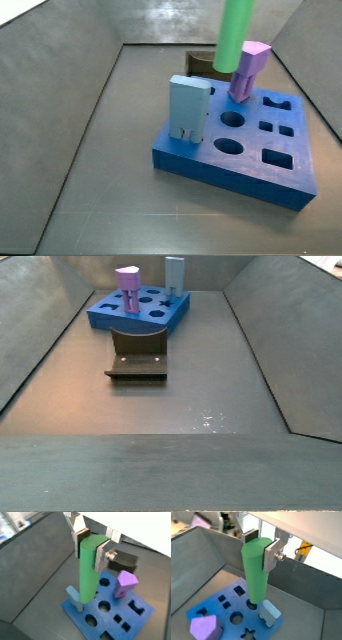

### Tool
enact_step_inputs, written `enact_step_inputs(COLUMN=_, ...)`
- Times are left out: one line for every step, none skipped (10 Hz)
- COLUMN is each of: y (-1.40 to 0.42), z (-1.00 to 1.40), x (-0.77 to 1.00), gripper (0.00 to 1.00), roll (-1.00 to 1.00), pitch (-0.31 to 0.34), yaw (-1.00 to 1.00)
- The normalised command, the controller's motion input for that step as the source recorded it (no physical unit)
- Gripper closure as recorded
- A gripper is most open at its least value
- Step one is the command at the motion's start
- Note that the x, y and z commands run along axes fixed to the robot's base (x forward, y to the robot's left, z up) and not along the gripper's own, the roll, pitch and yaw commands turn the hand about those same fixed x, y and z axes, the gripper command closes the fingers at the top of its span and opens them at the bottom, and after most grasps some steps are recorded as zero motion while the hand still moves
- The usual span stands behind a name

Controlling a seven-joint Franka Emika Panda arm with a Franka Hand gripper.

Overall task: Pick up the oval object. Move up. Place the oval object on the fixture. Regrasp the oval object. Move to above the board. Insert the oval object.
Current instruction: Insert the oval object.

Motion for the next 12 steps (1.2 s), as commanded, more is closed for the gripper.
enact_step_inputs(y=0.0, z=-0.12, x=0.27, gripper=1.0, roll=0.05, pitch=-0.05, yaw=-0.84)
enact_step_inputs(y=0.0, z=-0.21, x=0.11, gripper=1.0, roll=0.08, pitch=-0.077, yaw=-0.97)
enact_step_inputs(y=0.0, z=-0.28, x=0.07, gripper=1.0, roll=0.11, pitch=-0.09, yaw=-1.0)
enact_step_inputs(y=0.0, z=-0.3, x=0.07, gripper=1.0, roll=0.12, pitch=-0.094, yaw=-1.0)
enact_step_inputs(y=0.0, z=-0.3, x=0.07, gripper=1.0, roll=0.12, pitch=-0.093, yaw=-1.0)
enact_step_inputs(y=0.0, z=-0.3, x=0.07, gripper=1.0, roll=0.12, pitch=-0.09, yaw=-1.0)
enact_step_inputs(y=0.0, z=-0.3, x=0.07, gripper=1.0, roll=0.11, pitch=-0.09, yaw=-1.0)
enact_step_inputs(y=0.0, z=-0.31, x=0.08, gripper=1.0, roll=0.12, pitch=-0.094, yaw=-1.0)
enact_step_inputs(y=0.0, z=-0.34, x=0.11, gripper=1.0, roll=0.13, pitch=-0.104, yaw=-0.99)
enact_step_inputs(y=0.0, z=-0.35, x=0.09, gripper=1.0, roll=0.11, pitch=-0.101, yaw=-1.0)
enact_step_inputs(y=0.0, z=-0.36, x=0.09, gripper=1.0, roll=0.1, pitch=-0.104, yaw=-1.0)
enact_step_inputs(y=0.0, z=-0.39, x=0.09, gripper=1.0, roll=0.08, pitch=-0.107, yaw=-1.0)
